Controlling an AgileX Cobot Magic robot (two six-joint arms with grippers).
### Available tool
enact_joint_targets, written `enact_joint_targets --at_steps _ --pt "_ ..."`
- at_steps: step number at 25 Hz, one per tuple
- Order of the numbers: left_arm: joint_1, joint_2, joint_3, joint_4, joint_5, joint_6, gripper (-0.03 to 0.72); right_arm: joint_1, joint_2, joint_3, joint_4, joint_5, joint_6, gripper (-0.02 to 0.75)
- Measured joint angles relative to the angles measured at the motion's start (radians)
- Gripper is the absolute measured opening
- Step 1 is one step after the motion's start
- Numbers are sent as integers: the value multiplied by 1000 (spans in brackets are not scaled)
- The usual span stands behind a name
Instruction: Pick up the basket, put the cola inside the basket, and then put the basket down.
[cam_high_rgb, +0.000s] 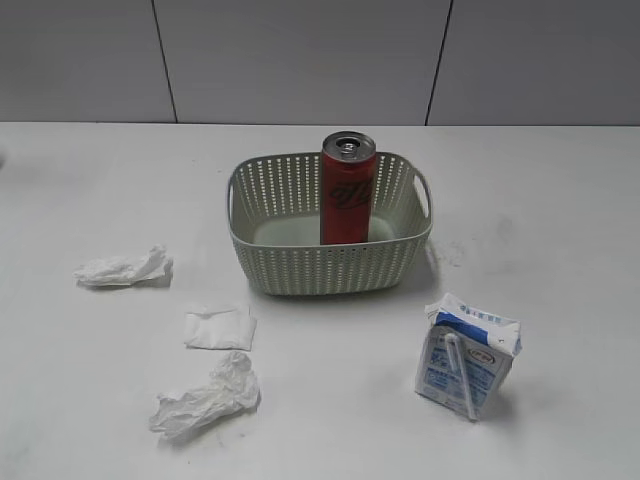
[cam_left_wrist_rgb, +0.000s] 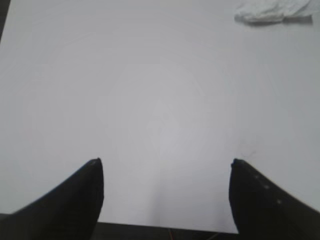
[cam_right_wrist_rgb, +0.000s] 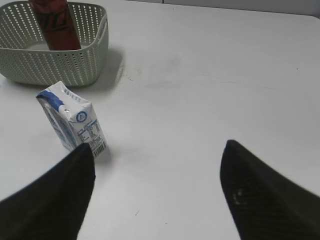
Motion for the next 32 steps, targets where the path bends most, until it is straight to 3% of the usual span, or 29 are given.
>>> enact_joint_targets --at_steps 21,32 --pt "0 -428 1 -13 -5 -1 574 0 0 0 0 0 0 590" --pt "0 -447 1 -14 -5 -9 574 0 0 0 1 1 0 591"
